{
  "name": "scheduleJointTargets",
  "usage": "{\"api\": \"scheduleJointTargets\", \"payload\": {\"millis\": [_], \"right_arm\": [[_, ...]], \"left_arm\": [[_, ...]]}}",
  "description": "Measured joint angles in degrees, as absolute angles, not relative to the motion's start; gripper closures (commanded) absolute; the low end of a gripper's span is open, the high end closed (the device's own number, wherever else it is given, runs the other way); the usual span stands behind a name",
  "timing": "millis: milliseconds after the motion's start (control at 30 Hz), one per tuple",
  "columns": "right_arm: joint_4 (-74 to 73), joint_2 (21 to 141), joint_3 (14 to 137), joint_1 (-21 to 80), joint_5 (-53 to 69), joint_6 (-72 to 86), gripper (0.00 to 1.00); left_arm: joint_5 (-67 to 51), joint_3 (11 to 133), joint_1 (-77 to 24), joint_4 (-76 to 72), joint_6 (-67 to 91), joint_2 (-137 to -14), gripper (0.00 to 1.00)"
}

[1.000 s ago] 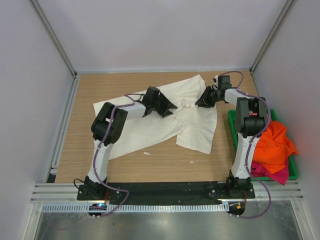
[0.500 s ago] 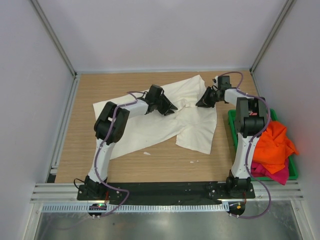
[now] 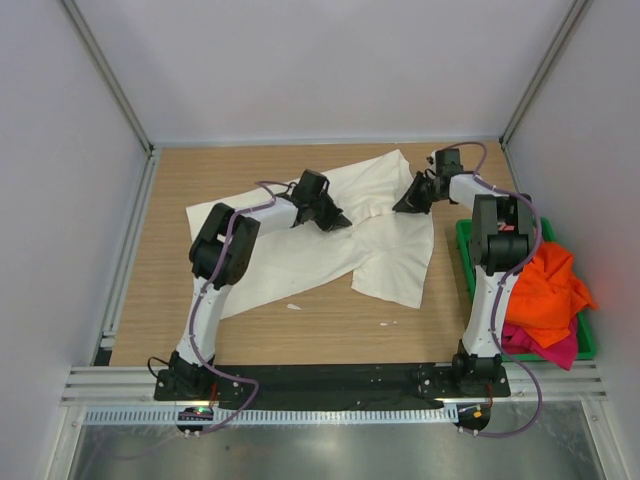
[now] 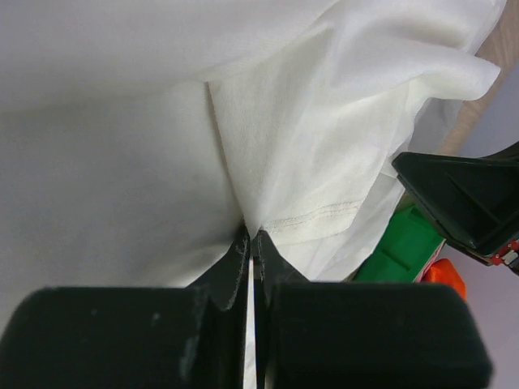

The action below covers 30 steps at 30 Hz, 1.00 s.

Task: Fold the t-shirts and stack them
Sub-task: Fold the tshirt

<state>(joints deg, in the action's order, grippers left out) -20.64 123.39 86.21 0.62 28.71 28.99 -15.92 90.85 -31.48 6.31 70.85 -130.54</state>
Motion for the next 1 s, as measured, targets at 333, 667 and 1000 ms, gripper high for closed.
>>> {"api": "scheduleJointTargets", "payload": {"millis": [333,667,1000], "right_arm": [[-29.23,120.99,89.95,-1.41,26.74,28.1,0.99],[-30.59,118.06,84.16,-2.2,28.25,29.61,0.99],[-30.0,117.25,79.33,-2.26,29.17,32.23,0.99]], "left_arm": [[-16.1,91.26,-31.44,11.35,67.4,-129.25,1.0],[-17.32,92.77,-31.2,15.35,65.95,-129.12,1.0],[-18.79,93.62,-30.17,19.44,64.66,-129.1,1.0]]}}
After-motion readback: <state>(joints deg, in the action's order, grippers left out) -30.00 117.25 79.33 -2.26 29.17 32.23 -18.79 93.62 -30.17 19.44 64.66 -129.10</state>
